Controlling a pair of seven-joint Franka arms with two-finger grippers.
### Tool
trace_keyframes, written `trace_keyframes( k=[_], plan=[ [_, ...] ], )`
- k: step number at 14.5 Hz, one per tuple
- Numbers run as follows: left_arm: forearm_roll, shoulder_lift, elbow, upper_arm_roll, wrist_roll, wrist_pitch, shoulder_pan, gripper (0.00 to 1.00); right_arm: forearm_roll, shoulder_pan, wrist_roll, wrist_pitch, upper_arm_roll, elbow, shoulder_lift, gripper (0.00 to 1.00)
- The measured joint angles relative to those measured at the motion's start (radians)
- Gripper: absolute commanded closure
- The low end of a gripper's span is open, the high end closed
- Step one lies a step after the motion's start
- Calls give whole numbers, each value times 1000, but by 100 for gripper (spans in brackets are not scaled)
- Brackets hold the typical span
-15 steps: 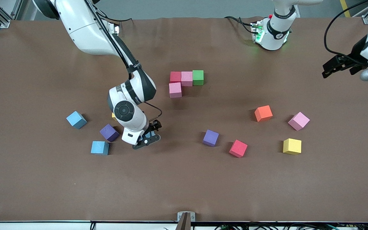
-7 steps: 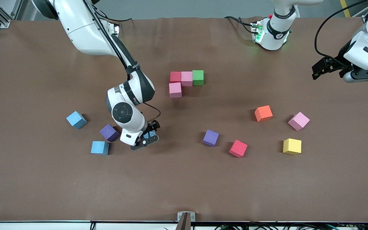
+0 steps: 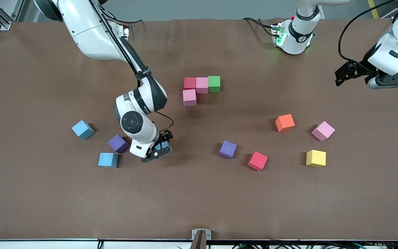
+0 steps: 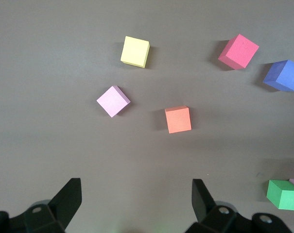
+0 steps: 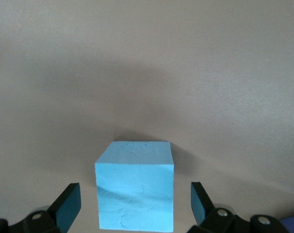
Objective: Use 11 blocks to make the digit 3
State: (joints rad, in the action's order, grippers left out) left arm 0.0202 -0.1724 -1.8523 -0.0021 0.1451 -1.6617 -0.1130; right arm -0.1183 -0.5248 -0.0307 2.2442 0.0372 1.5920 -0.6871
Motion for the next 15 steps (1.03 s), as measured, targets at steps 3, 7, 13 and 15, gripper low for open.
trace_keyframes(
  k=[3, 7, 13, 15],
  plan=[
    [0, 2, 0, -1, 0, 0, 0, 0, 0, -1, 0, 5, -1, 1, -3, 0],
    [0, 20, 0, -1, 0, 0, 0, 0, 0, 0, 0, 18, -1, 3, -16, 0],
    [0, 27, -1, -1, 0, 0, 4, 0, 0, -1, 0, 30, -2, 4, -36, 61],
    [0, 27, -1, -1, 0, 0, 5, 0, 0, -1, 1, 29, -3, 4, -36, 72]
  ],
)
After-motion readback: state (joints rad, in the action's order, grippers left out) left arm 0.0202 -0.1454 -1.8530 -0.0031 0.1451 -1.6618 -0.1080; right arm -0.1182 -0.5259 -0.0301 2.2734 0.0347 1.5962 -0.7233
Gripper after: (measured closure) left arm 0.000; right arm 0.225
